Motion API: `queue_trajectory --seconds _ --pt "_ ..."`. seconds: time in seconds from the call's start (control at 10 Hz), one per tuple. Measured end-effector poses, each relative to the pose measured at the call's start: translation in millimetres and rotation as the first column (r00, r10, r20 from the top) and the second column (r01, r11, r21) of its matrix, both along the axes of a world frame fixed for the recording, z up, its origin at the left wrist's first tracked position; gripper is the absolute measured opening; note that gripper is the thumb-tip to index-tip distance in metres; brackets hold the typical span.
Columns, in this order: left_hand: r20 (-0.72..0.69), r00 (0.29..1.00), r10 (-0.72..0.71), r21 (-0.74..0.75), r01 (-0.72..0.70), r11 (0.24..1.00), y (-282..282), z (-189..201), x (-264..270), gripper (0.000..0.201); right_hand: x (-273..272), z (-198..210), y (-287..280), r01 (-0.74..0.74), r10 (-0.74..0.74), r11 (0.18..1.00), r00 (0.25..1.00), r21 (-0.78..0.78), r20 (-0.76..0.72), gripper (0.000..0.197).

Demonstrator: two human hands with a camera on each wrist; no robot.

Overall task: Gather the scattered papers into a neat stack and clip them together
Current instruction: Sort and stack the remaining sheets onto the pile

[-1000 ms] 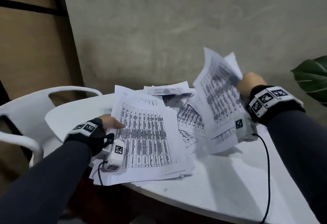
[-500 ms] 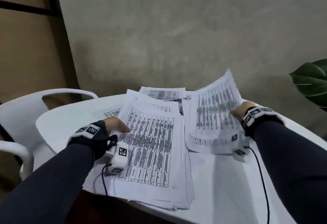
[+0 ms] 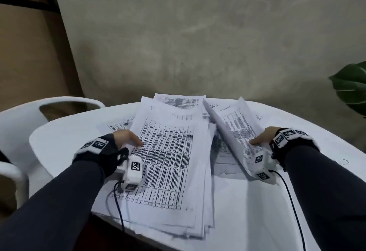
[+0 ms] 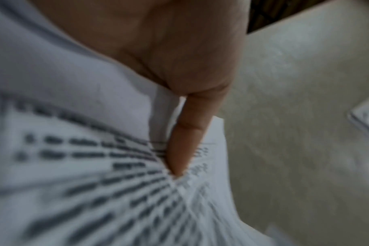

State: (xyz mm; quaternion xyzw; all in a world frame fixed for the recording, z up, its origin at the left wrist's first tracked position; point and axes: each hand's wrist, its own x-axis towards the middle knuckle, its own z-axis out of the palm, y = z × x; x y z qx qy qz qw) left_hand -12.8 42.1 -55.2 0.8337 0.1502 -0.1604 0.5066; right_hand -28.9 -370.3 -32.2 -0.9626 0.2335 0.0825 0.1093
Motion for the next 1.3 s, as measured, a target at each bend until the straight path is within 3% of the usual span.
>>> queue_trajectory --seconds 0.1,0.2,0.3,0.4,0.5,0.6,0.7,0.8,0.9,1.0,1.1,1.2,1.3 --pt "0.015 1.000 -0.018 0.204 0.014 0.979 -7.3 -4.4 -2.4 0.042 0.4 -4.1 3.4 -0.013 0.016 0.999 0.998 -0.049 0.061 0.041" --pt "-0.028 0.997 -0.066 0.314 0.071 0.947 -12.3 1.8 -11.0 0.047 -3.6 -5.2 11.0 -0.054 0.052 0.989 0.999 -0.134 -0.013 0.044" --pt "-0.045 0.992 -0.119 0.311 0.127 0.942 -7.4 -0.4 -9.2 0.040 -8.3 1.0 13.0 -0.070 0.073 0.993 0.997 -0.099 0.027 0.030" --pt "-0.012 0.991 -0.134 0.343 0.130 0.930 -7.0 0.0 -10.7 0.041 -9.6 25.4 22.2 -0.079 0.073 0.996 0.985 0.032 0.156 0.050" --pt "-0.015 0.991 -0.130 0.368 0.126 0.921 -11.5 4.6 -15.2 0.049 -9.7 61.5 35.0 -0.149 0.070 0.971 0.925 0.187 0.373 0.056" --pt "-0.016 0.994 -0.109 0.365 0.107 0.925 -8.7 1.3 -16.7 0.051 -13.7 96.8 53.0 -0.360 0.029 0.853 0.755 0.377 0.655 0.076" --pt "-0.043 0.993 -0.113 0.331 0.120 0.936 -4.2 2.5 -21.6 0.052 -17.9 118.9 71.2 -0.621 -0.171 0.550 0.571 0.558 0.803 0.110" --pt "-0.014 0.988 -0.151 0.298 0.148 0.943 2.4 -0.9 -20.6 0.045 -19.9 124.6 76.6 -0.718 -0.306 0.345 0.523 0.604 0.796 0.099" --pt "-0.009 0.993 -0.118 0.267 0.116 0.957 1.5 -0.8 -19.1 0.048 -19.3 112.1 83.6 -0.678 -0.342 0.273 0.595 0.682 0.728 0.074" --pt "-0.023 0.996 -0.089 0.193 0.092 0.977 2.1 -5.9 -14.3 0.053 -19.6 77.9 93.5 -0.545 -0.249 0.256 0.761 0.798 0.600 0.052" --pt "0.035 0.999 0.001 0.046 -0.003 0.999 1.9 -8.0 -17.0 0.039 -23.1 32.5 106.9 -0.346 -0.010 0.449 0.920 0.824 0.392 0.041" --pt "0.104 0.961 0.256 -0.450 -0.185 0.874 -4.0 -6.8 -19.3 0.048 -16.1 -1.7 109.2 -0.267 0.259 0.758 0.961 0.595 0.102 0.097" --pt "0.184 0.961 0.205 -0.452 -0.103 0.886 -0.8 -9.2 -16.7 0.064 -20.2 -0.1 116.9 -0.223 0.272 0.833 0.962 0.507 -0.023 0.104"
